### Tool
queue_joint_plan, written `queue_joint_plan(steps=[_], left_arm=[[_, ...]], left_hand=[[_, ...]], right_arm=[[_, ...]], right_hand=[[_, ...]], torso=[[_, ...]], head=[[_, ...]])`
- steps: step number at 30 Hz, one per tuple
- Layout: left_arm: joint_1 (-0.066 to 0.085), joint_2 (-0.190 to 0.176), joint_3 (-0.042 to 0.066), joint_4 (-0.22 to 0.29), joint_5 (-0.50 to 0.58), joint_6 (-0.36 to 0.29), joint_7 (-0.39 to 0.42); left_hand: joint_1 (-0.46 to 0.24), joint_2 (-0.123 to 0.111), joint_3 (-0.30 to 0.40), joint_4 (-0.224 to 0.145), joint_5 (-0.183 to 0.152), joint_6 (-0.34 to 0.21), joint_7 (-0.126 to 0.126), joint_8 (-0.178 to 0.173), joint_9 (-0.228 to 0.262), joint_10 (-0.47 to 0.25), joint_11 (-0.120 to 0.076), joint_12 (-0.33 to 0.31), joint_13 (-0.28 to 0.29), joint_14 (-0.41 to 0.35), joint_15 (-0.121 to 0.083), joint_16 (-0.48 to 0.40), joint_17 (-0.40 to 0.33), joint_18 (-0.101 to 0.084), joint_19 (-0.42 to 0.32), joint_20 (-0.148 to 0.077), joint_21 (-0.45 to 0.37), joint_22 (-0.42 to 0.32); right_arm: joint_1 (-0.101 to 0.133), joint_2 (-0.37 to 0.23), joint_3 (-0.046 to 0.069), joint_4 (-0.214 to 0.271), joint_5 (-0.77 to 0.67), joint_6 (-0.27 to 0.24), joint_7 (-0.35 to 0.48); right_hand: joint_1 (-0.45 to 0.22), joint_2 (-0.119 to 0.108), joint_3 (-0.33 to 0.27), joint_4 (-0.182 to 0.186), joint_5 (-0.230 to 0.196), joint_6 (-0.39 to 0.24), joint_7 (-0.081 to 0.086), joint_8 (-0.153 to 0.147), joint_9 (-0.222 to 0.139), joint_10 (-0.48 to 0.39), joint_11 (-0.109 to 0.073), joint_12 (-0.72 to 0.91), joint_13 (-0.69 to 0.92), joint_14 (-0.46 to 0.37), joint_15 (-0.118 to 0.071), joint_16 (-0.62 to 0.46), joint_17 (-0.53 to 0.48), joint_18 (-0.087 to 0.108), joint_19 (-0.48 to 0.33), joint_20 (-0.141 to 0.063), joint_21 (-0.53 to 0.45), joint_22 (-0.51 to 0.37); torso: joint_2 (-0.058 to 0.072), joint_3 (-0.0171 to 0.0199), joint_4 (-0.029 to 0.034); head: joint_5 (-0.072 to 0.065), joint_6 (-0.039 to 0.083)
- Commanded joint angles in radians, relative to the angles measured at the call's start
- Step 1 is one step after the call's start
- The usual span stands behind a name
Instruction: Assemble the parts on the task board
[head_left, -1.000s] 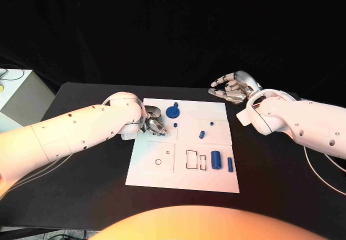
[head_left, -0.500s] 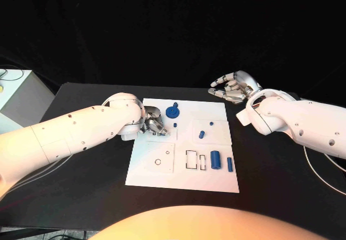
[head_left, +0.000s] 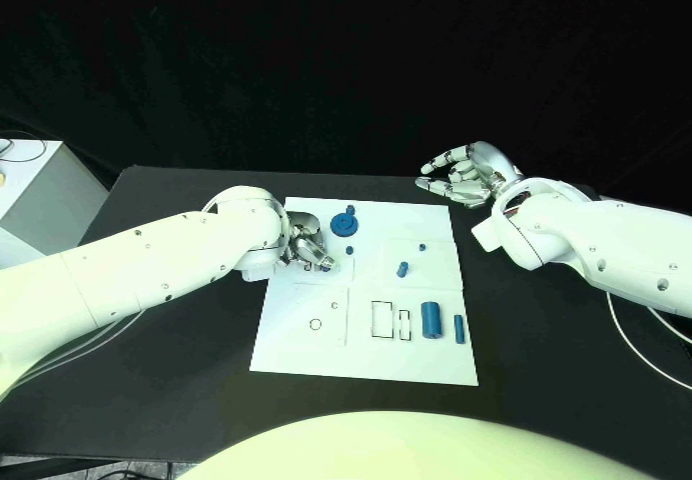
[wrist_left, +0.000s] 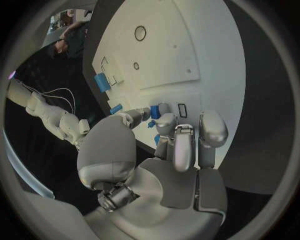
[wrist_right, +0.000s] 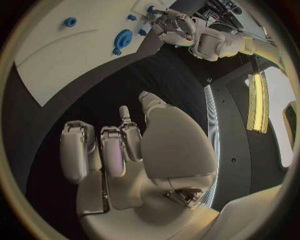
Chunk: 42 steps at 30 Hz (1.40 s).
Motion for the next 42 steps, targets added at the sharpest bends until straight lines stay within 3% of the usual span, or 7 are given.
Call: queue_joint_plan(steps=[1, 24, 27, 32, 42], left_arm=[[-0.001, 0.000, 0.000, 0.000, 0.002, -0.006, 0.006], [-0.001, -0.002, 0.001, -0.003, 0.028, -0.029, 0.006], [-0.001, -0.002, 0.001, -0.003, 0.045, -0.034, 0.007], [-0.001, -0.002, 0.001, -0.003, 0.070, -0.039, 0.008], [-0.001, -0.001, 0.001, -0.003, 0.098, -0.035, 0.011]], left_hand=[[0.019, 0.007, 0.004, -0.008, 0.008, 0.000, -0.006, -0.004, 0.000, -0.004, -0.005, 0.004, -0.002, 0.083, -0.003, 0.001, 0.201, -0.015, 0.002, -0.006, -0.004, -0.002], [0.032, 0.009, 0.007, -0.003, 0.007, -0.012, -0.001, -0.015, -0.003, -0.015, -0.001, -0.005, -0.014, 0.081, -0.001, -0.004, 0.194, -0.014, -0.004, -0.005, -0.010, -0.011], [0.073, 0.017, 0.044, -0.028, 0.013, -0.026, 0.002, -0.031, -0.010, -0.022, 0.001, -0.010, -0.019, 0.080, 0.000, -0.006, 0.191, -0.013, -0.008, -0.003, -0.014, -0.016], [0.107, 0.012, 0.122, -0.074, 0.014, -0.040, 0.012, -0.051, -0.017, -0.032, 0.008, -0.017, -0.027, 0.077, 0.006, -0.011, 0.185, -0.011, -0.016, 0.001, -0.021, -0.027], [0.120, 0.011, 0.231, -0.152, 0.019, -0.044, 0.025, -0.063, -0.015, -0.040, 0.017, -0.025, -0.037, 0.075, 0.013, -0.014, 0.181, -0.009, -0.021, 0.009, -0.021, -0.029]], right_arm=[[-0.001, 0.000, 0.000, 0.001, -0.002, 0.011, 0.011], [-0.002, -0.001, 0.000, 0.000, -0.002, 0.011, 0.011], [-0.002, -0.001, 0.000, 0.000, -0.002, 0.012, 0.011], [-0.002, -0.001, 0.000, 0.000, -0.002, 0.013, 0.011], [-0.003, -0.001, 0.000, 0.001, -0.002, 0.015, 0.010]], right_hand=[[-0.007, 0.000, 0.004, 0.003, 0.003, -0.009, 0.001, 0.004, 0.001, -0.008, -0.002, -0.004, 0.107, 0.079, 0.000, -0.005, 0.161, 0.016, 0.046, 0.002, -0.004, 0.148], [-0.011, 0.000, 0.006, 0.002, 0.005, -0.010, 0.001, 0.005, 0.002, -0.007, -0.002, -0.003, 0.108, 0.079, -0.001, -0.006, 0.161, 0.016, 0.045, 0.002, -0.005, 0.148], [-0.011, 0.000, 0.006, 0.002, 0.005, -0.010, 0.001, 0.005, 0.002, -0.007, -0.002, -0.003, 0.108, 0.079, -0.001, -0.006, 0.161, 0.016, 0.045, 0.002, -0.005, 0.148], [-0.011, 0.000, 0.006, 0.002, 0.005, -0.010, 0.001, 0.005, 0.002, -0.007, -0.002, -0.003, 0.108, 0.079, -0.001, -0.006, 0.161, 0.016, 0.045, 0.002, -0.005, 0.148], [-0.012, 0.000, 0.007, 0.001, 0.005, -0.010, 0.001, 0.005, 0.002, -0.006, -0.002, -0.002, 0.109, 0.079, -0.001, -0.006, 0.161, 0.016, 0.046, 0.002, -0.003, 0.149]], torso=[[0.000, 0.0002, 0.0012], [0.000, 0.0006, 0.0002], [0.000, 0.0003, 0.0001], [0.000, 0.0001, -0.0002], [0.000, -0.0001, 0.0002]], head=[[0.001, 0.000], [0.003, 0.001], [0.003, 0.001], [0.003, 0.002], [0.002, 0.000]])
